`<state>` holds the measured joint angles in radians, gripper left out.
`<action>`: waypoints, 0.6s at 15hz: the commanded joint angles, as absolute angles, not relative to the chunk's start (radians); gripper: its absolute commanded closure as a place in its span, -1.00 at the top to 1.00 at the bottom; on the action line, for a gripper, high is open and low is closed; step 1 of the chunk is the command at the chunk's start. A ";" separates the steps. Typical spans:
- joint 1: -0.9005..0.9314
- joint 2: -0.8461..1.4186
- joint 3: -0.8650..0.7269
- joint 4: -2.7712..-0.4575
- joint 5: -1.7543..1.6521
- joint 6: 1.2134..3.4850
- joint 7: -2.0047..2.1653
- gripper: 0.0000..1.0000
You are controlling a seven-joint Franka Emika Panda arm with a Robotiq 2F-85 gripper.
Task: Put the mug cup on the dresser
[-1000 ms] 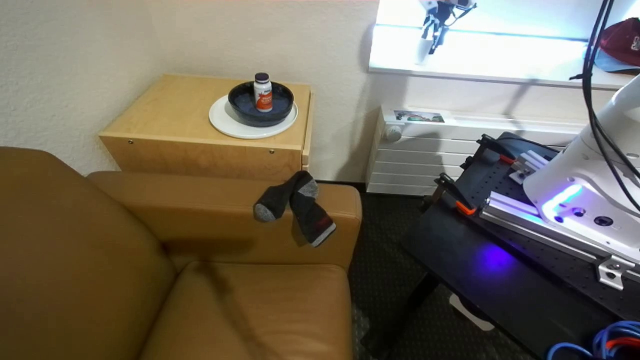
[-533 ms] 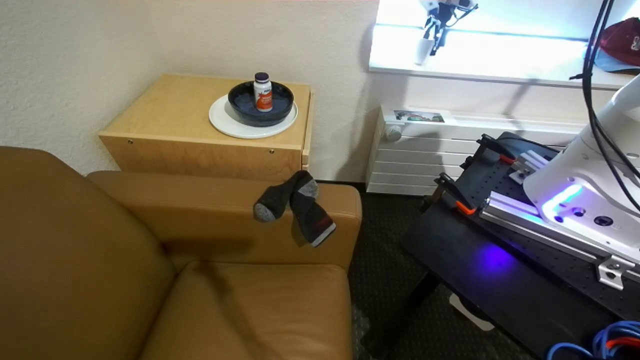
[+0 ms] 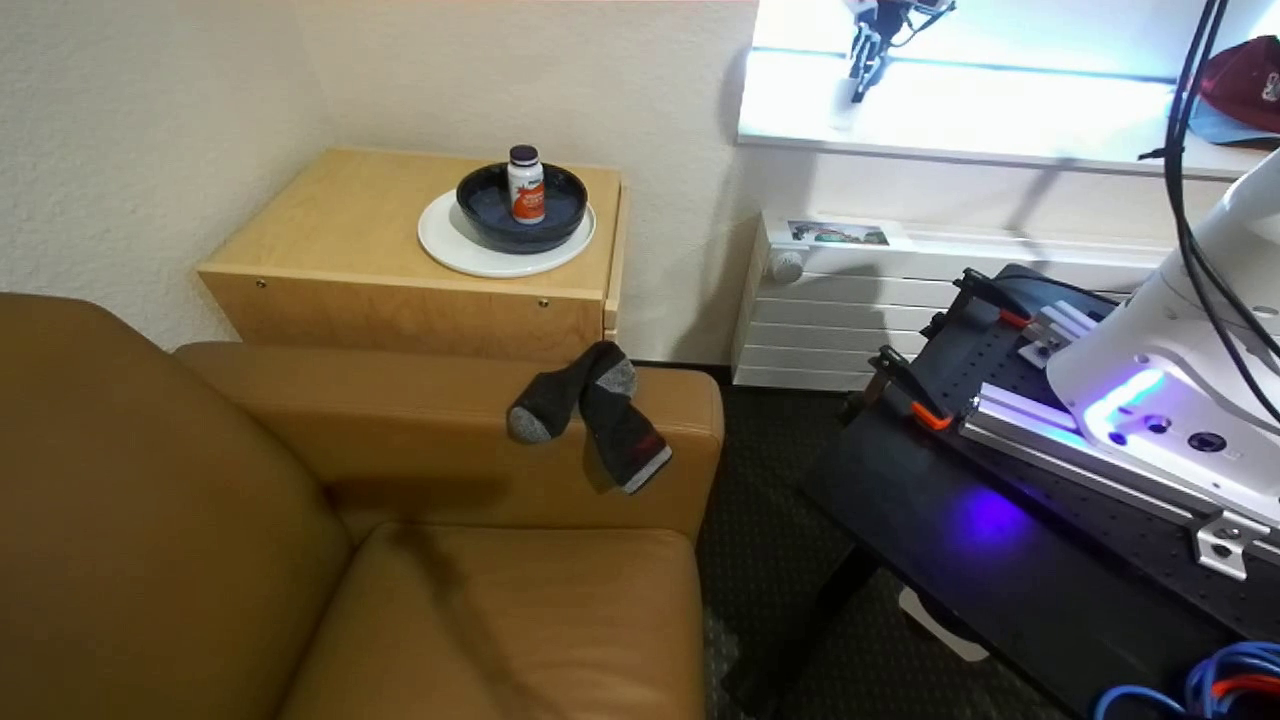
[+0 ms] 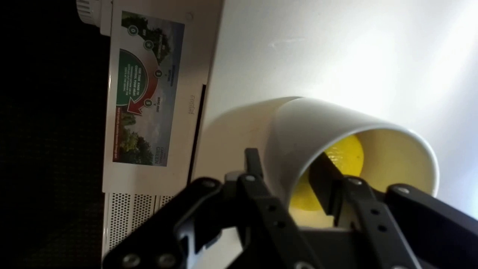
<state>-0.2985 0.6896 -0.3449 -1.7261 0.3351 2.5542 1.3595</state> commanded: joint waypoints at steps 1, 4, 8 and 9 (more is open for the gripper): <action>-0.311 0.707 -0.334 -1.718 0.327 2.554 1.366 -0.79; -0.312 0.712 -0.333 -1.717 0.329 2.549 1.367 -1.00; -0.319 0.707 -0.328 -1.718 0.337 2.550 1.361 -0.97; -0.325 0.694 -0.324 -1.721 0.342 2.551 1.351 -0.97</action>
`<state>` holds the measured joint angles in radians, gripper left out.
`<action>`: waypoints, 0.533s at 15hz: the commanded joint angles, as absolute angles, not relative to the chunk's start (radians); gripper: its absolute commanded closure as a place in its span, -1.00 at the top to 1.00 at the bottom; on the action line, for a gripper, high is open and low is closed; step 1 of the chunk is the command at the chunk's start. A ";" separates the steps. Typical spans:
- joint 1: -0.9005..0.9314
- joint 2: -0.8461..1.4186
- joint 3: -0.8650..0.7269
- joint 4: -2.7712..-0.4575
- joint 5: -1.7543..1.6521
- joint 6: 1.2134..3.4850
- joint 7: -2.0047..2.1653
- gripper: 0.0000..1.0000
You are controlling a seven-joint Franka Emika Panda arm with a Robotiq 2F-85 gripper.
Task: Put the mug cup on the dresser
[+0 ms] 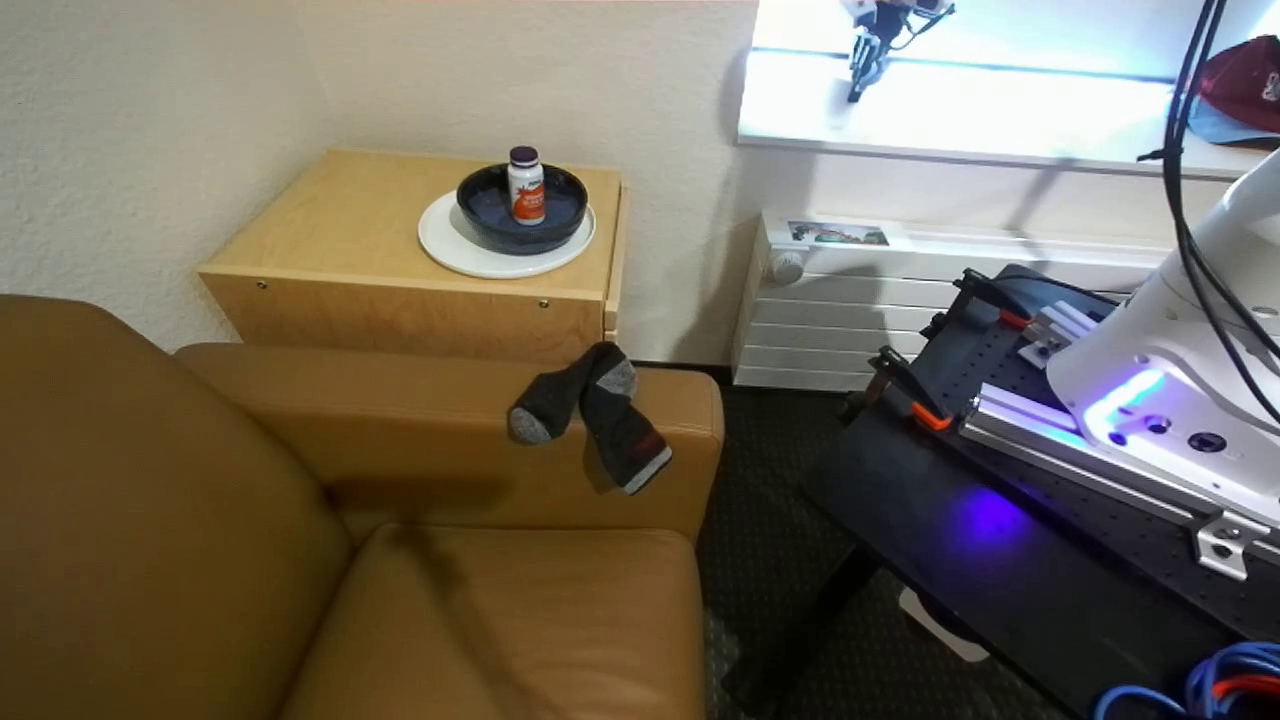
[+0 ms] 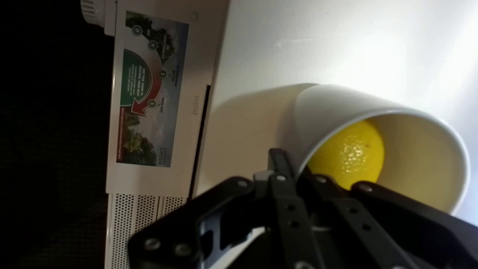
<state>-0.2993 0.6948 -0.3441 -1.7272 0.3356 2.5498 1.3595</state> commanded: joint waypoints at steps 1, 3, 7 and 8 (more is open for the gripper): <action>-0.334 0.679 -0.315 -1.726 0.348 2.553 1.329 -0.97; -0.332 0.628 -0.314 -1.761 0.322 2.550 1.257 -0.97; -0.336 0.489 -0.274 -1.869 0.330 2.495 1.030 -0.97; -0.334 0.452 -0.265 -1.899 0.337 2.471 0.985 -0.97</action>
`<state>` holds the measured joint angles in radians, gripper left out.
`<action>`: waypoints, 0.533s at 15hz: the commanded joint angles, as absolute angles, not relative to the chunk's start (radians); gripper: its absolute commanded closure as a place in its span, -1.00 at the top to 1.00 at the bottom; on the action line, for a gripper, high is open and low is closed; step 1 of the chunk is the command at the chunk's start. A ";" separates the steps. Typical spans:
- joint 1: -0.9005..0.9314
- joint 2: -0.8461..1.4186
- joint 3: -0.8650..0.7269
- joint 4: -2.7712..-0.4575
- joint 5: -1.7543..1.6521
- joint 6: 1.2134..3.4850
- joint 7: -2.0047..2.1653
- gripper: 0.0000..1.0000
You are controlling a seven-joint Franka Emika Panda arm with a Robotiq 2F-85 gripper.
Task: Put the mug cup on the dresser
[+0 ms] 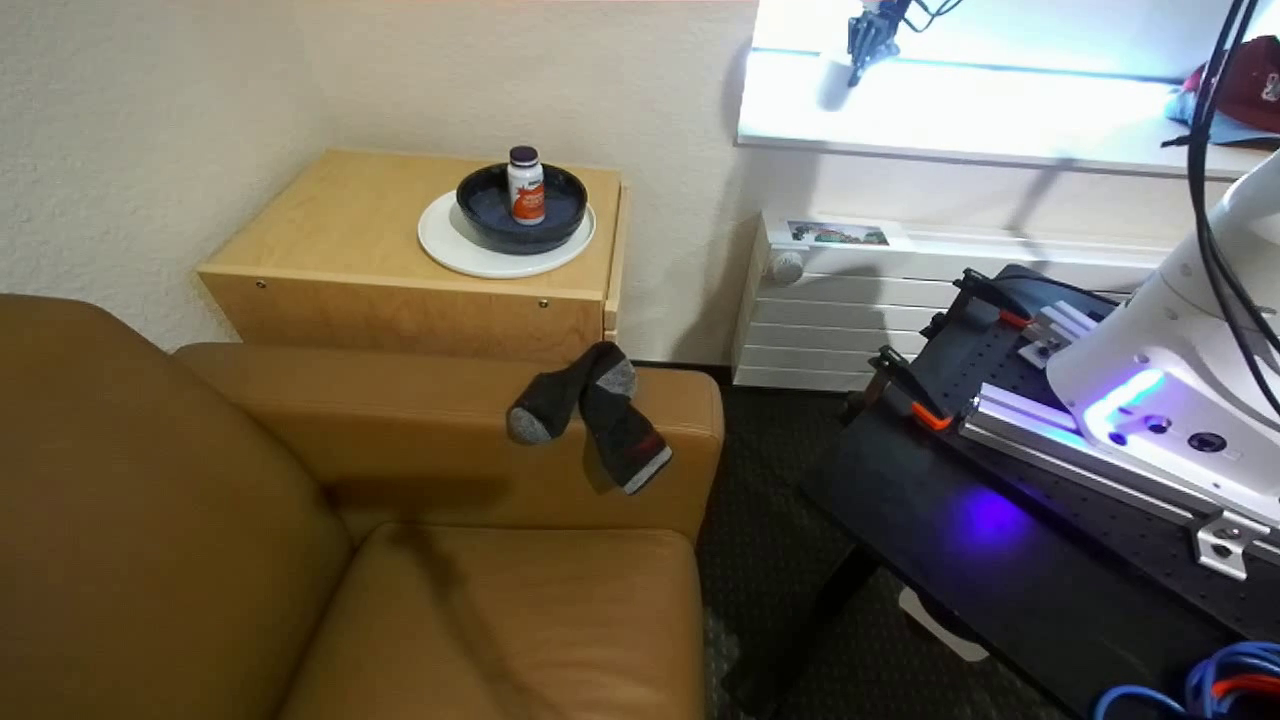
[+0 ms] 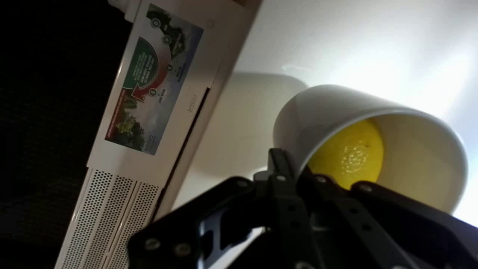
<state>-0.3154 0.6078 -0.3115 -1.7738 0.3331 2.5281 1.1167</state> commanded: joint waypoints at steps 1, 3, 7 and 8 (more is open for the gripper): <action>-0.324 0.410 -0.263 -1.939 0.334 2.445 0.946 -0.97; -0.305 0.322 -0.257 -2.015 0.329 2.385 0.872 -0.97; -0.288 0.118 -0.248 -2.182 0.353 2.273 0.687 -0.97; -0.297 0.090 -0.250 -2.192 0.377 2.232 0.624 -0.97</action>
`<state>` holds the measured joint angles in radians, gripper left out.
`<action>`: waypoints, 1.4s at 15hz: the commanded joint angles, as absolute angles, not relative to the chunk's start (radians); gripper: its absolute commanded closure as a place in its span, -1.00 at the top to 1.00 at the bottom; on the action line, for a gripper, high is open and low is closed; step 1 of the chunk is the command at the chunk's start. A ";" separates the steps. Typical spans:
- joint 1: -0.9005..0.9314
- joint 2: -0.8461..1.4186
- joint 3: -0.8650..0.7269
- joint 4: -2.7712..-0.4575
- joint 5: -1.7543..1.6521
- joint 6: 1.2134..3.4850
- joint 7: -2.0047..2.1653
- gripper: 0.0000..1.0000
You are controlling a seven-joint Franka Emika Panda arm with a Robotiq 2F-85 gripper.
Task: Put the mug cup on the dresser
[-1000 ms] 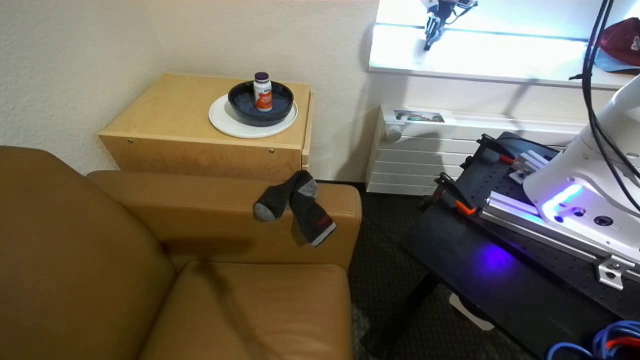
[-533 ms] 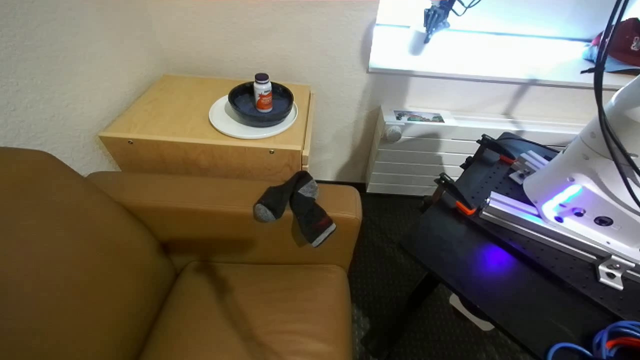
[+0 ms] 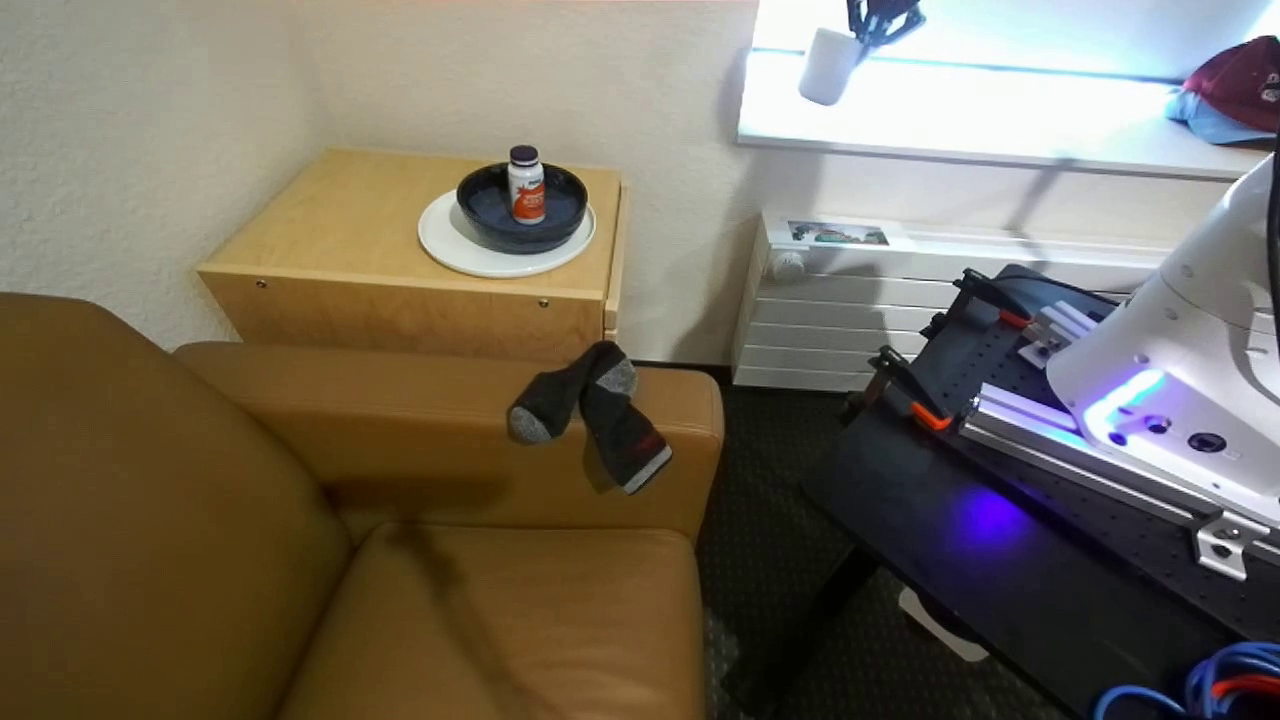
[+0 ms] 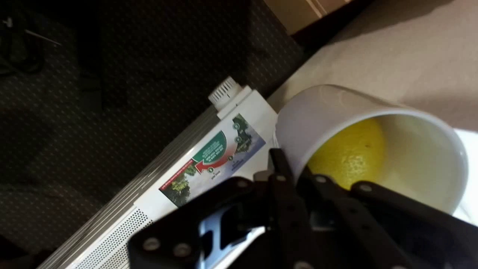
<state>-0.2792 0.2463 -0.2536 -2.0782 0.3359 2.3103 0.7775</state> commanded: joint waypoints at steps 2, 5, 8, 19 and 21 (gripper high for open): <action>-0.275 0.160 -0.265 -2.137 0.367 2.237 0.675 -0.89; -0.302 0.097 -0.280 -2.161 0.399 2.177 0.585 -0.89; -0.251 0.145 -0.255 -2.153 0.261 2.230 0.700 -0.97; 0.072 0.239 -0.086 -2.039 -0.175 2.286 1.070 -0.89; 0.097 0.264 -0.079 -1.986 -0.194 2.289 1.089 -0.89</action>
